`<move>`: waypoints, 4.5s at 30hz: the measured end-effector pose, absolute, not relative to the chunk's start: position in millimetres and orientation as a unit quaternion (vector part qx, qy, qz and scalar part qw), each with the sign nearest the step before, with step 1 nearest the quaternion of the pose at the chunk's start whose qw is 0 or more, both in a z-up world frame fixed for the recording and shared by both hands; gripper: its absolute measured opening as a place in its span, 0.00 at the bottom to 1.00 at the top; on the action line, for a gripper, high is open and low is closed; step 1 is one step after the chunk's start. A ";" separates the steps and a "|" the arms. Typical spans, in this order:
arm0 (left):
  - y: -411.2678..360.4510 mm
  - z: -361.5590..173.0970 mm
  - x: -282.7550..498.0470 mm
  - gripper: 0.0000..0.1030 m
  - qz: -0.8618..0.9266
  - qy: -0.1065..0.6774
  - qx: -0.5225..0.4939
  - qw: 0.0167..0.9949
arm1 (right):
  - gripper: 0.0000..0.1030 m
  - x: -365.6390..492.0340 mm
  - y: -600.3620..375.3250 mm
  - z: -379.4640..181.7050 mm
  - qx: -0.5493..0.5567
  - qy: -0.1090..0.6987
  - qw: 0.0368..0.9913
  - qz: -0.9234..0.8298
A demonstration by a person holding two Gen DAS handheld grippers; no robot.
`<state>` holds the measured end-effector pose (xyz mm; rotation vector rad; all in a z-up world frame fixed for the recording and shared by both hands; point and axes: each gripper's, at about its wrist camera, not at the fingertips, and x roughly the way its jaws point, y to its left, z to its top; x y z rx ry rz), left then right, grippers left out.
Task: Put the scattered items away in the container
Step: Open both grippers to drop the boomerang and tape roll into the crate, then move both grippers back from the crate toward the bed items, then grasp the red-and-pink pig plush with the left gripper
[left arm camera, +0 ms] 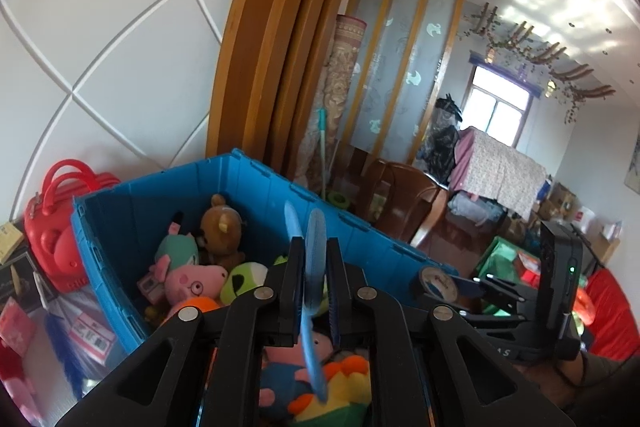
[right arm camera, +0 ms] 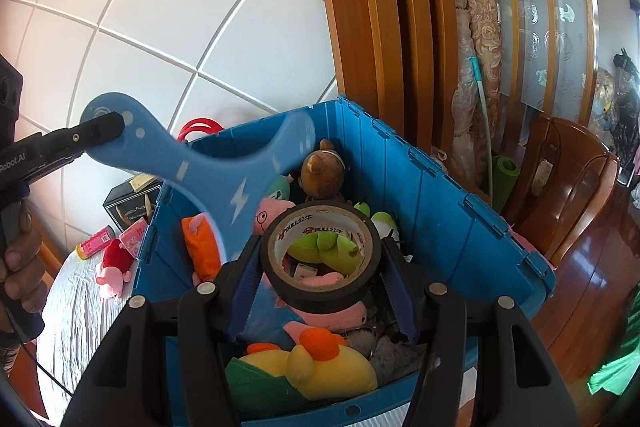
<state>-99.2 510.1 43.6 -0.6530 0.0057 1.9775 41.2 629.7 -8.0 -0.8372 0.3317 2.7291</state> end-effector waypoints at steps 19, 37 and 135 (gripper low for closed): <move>498.4 36.3 -114.7 0.83 0.825 -0.019 -0.267 0.498 | 0.57 23.2 632.4 -11.4 -0.290 0.109 0.136 0.941; 479.0 35.6 -118.6 0.83 0.835 -0.027 -0.263 0.482 | 0.59 16.2 623.1 -8.6 -0.288 0.103 0.124 0.944; 68.3 -348.8 -416.5 0.86 0.842 -0.058 -0.533 0.052 | 0.98 -70.4 277.0 -250.6 -0.527 0.057 -0.037 0.847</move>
